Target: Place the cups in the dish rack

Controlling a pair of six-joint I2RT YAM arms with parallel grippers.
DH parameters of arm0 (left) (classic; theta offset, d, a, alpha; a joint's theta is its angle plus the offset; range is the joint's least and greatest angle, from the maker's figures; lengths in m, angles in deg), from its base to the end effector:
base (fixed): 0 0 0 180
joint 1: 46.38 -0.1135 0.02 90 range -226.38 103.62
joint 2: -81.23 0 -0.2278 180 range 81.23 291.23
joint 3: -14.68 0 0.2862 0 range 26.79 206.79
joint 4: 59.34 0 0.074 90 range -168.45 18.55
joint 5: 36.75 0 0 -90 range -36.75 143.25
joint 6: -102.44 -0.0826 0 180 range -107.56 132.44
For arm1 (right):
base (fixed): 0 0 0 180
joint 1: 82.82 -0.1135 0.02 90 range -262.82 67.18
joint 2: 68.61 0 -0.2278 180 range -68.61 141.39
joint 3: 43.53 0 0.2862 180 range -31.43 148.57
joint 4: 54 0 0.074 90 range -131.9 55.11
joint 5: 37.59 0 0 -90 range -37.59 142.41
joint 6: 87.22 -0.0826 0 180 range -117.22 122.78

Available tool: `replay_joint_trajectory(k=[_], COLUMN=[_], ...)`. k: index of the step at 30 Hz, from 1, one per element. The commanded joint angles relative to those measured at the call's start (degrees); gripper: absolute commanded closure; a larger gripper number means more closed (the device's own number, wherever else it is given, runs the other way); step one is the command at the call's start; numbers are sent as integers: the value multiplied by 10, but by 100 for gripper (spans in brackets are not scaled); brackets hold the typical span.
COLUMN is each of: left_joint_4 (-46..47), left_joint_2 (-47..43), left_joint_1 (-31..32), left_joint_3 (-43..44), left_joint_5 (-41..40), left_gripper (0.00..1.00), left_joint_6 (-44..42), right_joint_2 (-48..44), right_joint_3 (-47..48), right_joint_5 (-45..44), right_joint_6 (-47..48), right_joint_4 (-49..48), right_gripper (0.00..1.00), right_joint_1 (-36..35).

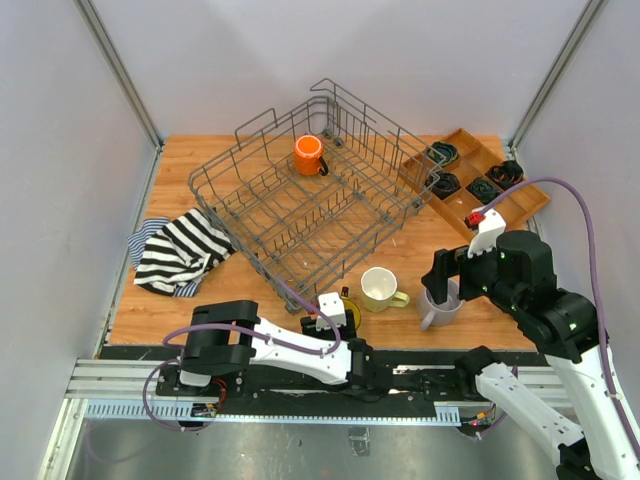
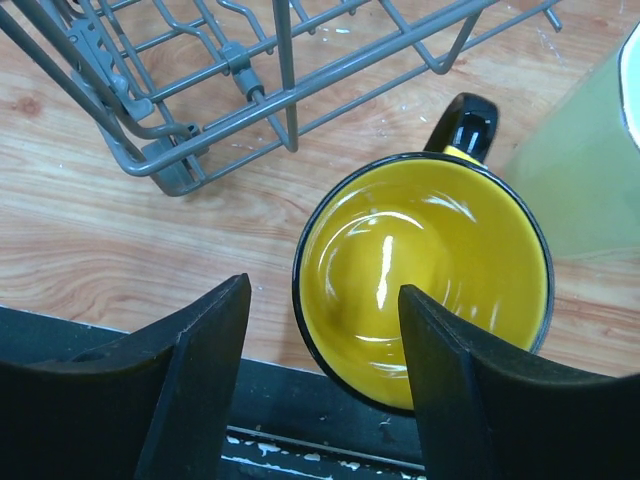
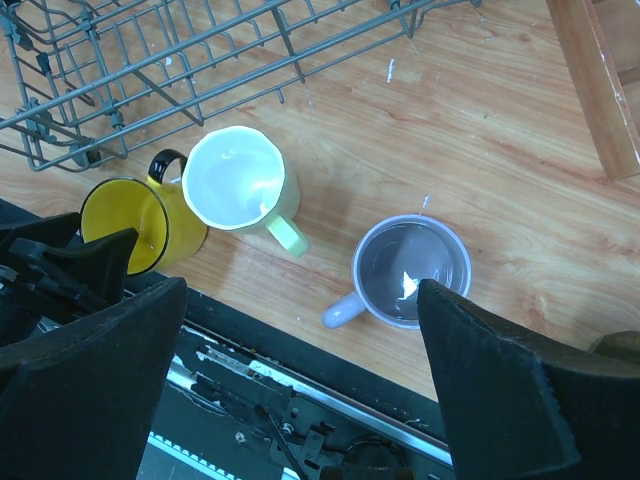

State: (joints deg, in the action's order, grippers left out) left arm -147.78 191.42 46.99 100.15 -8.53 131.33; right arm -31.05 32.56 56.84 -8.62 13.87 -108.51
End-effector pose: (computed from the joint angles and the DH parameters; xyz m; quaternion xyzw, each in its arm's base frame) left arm 0.0542 -0.3179 0.1037 -0.0852 0.8427 0.0258 0.5310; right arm 0.1771 0.0923 0.3540 -0.1266 0.8534 0.1921 0.4678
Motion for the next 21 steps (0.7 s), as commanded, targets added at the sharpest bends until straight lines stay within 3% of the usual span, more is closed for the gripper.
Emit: replay_joint_trajectory(k=[1, 9, 21], left_joint_4=[-16, -11, 79], left_joint_2=[-20, -4, -25], left_joint_1=[-12, -30, -49], left_joint_3=[24, 60, 10], left_joint_5=[-15, -10, 47], left_gripper=[35, 39, 41], left_joint_6=[287, 244, 165], right_joint_2=[0, 6, 13], right_joint_3=[-9, -9, -18], right_joint_5=[-7, -12, -11], right_joint_6=[1, 2, 5], right_joint_4=[-5, -9, -20], right_gripper=[2, 2, 2], right_joint_1=[11, 10, 11])
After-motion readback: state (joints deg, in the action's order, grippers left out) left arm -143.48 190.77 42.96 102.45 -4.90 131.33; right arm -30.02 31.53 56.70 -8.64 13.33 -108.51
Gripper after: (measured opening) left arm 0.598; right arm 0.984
